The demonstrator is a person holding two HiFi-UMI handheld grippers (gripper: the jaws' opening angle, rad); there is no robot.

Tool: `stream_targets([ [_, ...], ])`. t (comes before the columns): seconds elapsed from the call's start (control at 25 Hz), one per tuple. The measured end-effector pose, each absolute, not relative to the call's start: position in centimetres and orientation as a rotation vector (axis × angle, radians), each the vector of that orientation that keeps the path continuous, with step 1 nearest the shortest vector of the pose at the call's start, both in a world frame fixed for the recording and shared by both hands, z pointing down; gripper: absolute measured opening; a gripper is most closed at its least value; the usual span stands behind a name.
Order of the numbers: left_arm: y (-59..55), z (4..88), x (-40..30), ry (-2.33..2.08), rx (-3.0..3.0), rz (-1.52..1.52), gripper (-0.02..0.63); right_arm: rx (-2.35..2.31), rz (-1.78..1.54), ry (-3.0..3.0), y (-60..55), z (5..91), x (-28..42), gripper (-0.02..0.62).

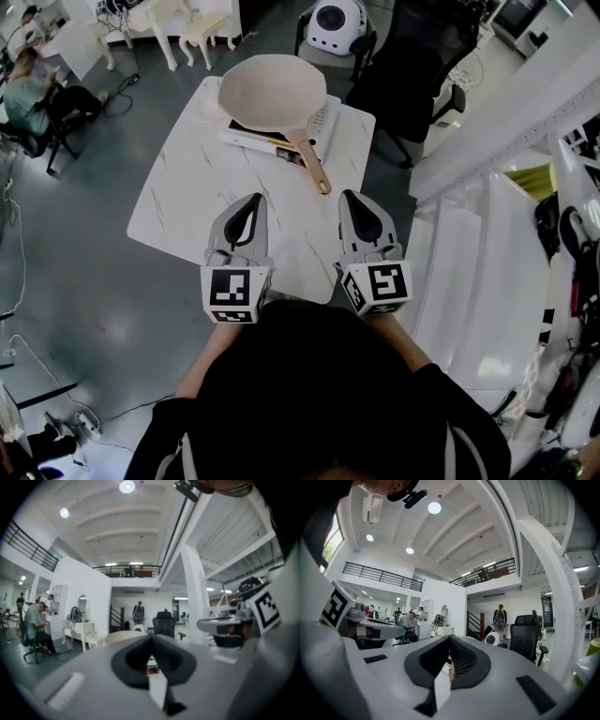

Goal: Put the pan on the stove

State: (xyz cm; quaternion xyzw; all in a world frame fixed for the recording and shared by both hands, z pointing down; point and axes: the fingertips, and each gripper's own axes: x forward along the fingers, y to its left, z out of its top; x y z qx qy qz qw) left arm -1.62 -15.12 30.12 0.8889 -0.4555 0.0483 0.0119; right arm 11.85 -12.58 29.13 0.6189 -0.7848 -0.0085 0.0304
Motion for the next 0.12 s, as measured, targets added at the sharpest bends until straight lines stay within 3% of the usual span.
stream_targets([
  [0.12,-15.00,30.33,-1.54,-1.421,2.766,0.150,0.008,1.896,-0.021,-2.423,-12.52,29.33,11.71,0.021],
])
